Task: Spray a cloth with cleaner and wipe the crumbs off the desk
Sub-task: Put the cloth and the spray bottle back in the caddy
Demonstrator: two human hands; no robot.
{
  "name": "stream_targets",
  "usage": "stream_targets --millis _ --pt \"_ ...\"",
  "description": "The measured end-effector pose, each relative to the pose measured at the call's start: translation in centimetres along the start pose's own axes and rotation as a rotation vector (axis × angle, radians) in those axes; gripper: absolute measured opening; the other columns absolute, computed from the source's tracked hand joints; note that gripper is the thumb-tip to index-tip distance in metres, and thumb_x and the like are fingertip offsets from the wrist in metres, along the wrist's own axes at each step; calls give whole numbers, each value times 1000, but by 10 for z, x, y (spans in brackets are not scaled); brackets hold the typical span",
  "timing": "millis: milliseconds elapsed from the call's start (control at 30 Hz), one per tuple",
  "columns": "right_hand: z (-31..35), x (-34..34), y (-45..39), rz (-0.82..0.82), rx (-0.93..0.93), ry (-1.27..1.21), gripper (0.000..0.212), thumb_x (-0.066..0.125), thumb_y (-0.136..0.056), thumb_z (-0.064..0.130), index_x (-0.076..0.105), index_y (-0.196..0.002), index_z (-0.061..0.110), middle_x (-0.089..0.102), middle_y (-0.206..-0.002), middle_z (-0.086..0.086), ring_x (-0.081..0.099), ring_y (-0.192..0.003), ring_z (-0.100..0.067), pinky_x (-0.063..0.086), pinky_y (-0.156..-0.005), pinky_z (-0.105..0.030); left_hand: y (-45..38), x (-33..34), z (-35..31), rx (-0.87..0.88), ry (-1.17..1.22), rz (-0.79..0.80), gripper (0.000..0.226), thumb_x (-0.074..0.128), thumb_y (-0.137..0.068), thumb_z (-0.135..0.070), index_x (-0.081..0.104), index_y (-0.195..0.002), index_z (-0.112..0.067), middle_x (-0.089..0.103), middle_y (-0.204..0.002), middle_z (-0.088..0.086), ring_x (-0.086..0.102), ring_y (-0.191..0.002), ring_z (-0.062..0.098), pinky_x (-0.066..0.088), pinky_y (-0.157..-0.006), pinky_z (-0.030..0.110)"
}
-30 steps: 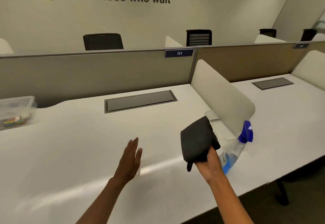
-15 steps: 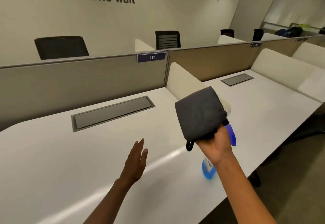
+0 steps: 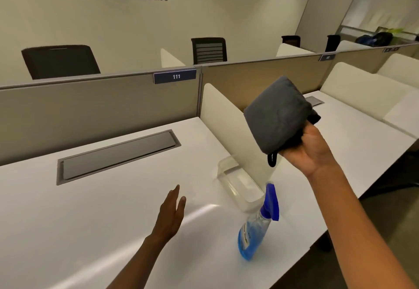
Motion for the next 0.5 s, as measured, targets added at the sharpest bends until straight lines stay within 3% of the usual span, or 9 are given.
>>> stream_targets --millis 167,333,433,500 --pt "-8 -70 -43 -40 154 56 31 57 -85 33 74 -108 21 68 -123 -8 64 -114 -29 58 -82 -46 -25 37 -21 -45 51 -10 58 45 -98 -39 30 -150 -17 32 -157 1 28 -146 16 21 -120 32" --pt "-43 -129 -83 -56 228 140 32 59 -88 28 69 -117 19 68 -122 -10 65 -113 -28 55 -92 -46 -47 71 -36 -143 128 -2 58 49 -98 -36 31 -149 -16 35 -156 4 33 -143 19 26 -119 37" --pt "-65 -154 -99 -119 198 302 33 56 -90 28 63 -119 16 69 -113 -11 66 -104 -27 60 -82 -38 -58 90 -44 -196 168 4 58 49 -97 -38 32 -149 -18 37 -155 4 36 -142 18 29 -114 29" --pt "-79 -165 -104 -167 205 487 39 59 -80 40 61 -112 18 66 -105 -10 64 -98 -26 60 -75 -33 -64 98 -49 -250 220 2 58 51 -96 -40 35 -148 -20 42 -152 5 44 -135 16 33 -102 22"
Point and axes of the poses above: each hand's wrist, its own y-axis away from the middle knuckle, its own x-axis out of the palm, z = x × y, the point moved 1 cm from there along -y, towards the middle knuckle
